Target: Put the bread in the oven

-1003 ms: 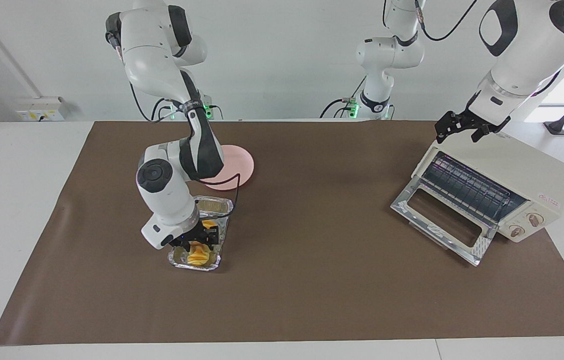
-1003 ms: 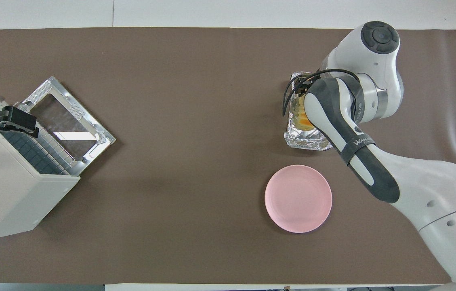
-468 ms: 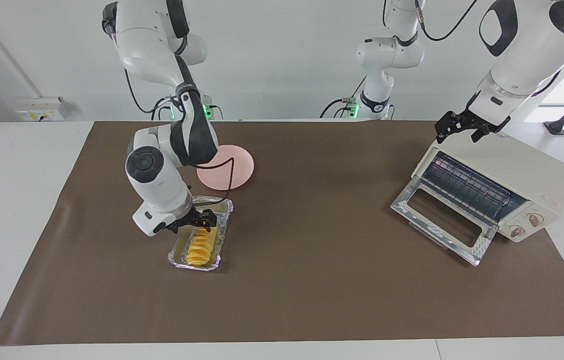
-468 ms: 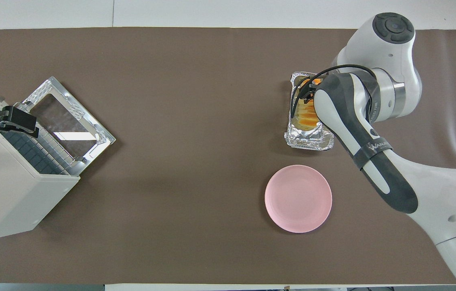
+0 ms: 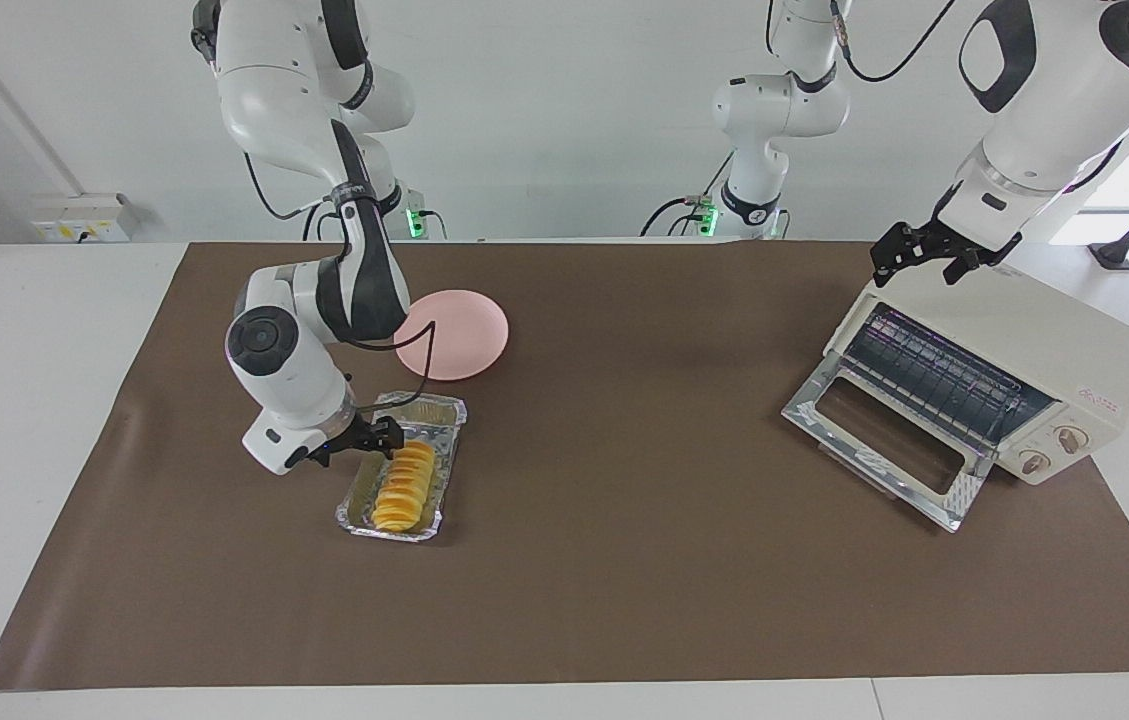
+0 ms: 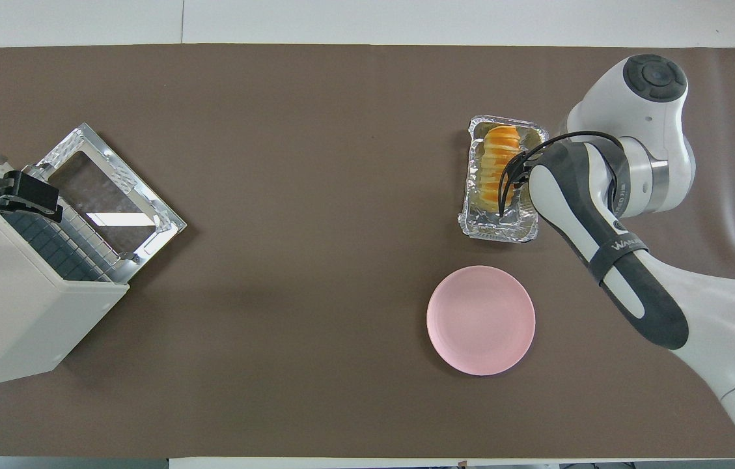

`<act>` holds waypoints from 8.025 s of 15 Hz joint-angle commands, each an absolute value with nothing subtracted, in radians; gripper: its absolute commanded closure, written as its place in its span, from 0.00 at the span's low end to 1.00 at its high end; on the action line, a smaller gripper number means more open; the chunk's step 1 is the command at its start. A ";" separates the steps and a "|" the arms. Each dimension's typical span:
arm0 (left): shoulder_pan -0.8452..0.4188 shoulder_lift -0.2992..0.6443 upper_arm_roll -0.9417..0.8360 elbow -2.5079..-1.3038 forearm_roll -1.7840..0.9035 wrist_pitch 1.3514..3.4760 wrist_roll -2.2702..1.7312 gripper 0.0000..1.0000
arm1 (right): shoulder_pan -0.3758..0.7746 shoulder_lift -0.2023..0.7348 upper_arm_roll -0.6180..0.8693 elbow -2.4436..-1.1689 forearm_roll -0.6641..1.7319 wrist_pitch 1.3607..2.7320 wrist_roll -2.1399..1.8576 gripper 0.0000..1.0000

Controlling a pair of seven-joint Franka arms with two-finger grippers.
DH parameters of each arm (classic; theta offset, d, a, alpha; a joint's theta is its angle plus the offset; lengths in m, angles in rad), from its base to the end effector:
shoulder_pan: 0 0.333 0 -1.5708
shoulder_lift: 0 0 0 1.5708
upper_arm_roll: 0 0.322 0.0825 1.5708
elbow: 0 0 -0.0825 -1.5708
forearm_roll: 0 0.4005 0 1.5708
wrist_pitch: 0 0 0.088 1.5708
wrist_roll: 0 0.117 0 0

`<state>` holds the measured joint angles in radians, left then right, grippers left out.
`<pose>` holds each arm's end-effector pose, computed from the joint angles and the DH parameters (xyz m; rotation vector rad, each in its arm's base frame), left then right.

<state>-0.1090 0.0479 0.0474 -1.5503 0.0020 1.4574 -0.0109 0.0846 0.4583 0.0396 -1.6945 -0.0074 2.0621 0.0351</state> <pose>0.5700 -0.0355 0.5940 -3.1235 0.0789 0.2199 0.6686 0.0806 0.3098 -3.1311 -0.1404 0.1426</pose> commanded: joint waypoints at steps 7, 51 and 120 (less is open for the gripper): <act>-0.100 0.018 0.044 -1.578 0.008 1.460 0.003 0.00 | 0.081 0.390 0.049 -1.825 -0.021 2.163 0.029 1.00; -0.100 0.018 0.044 -1.578 0.008 1.460 0.003 0.00 | 0.603 0.509 0.064 -1.681 0.314 2.338 0.472 0.00; -0.399 0.552 0.365 -1.223 0.096 1.551 -0.598 1.00 | -0.071 -0.055 0.052 -1.641 0.000 1.462 -0.132 0.00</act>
<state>-0.3969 0.5304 0.3592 -1.2711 0.0409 1.6100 -0.5927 -0.0594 -0.0292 0.0432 -1.6124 0.0016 1.4560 -0.1417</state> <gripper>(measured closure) 0.987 0.000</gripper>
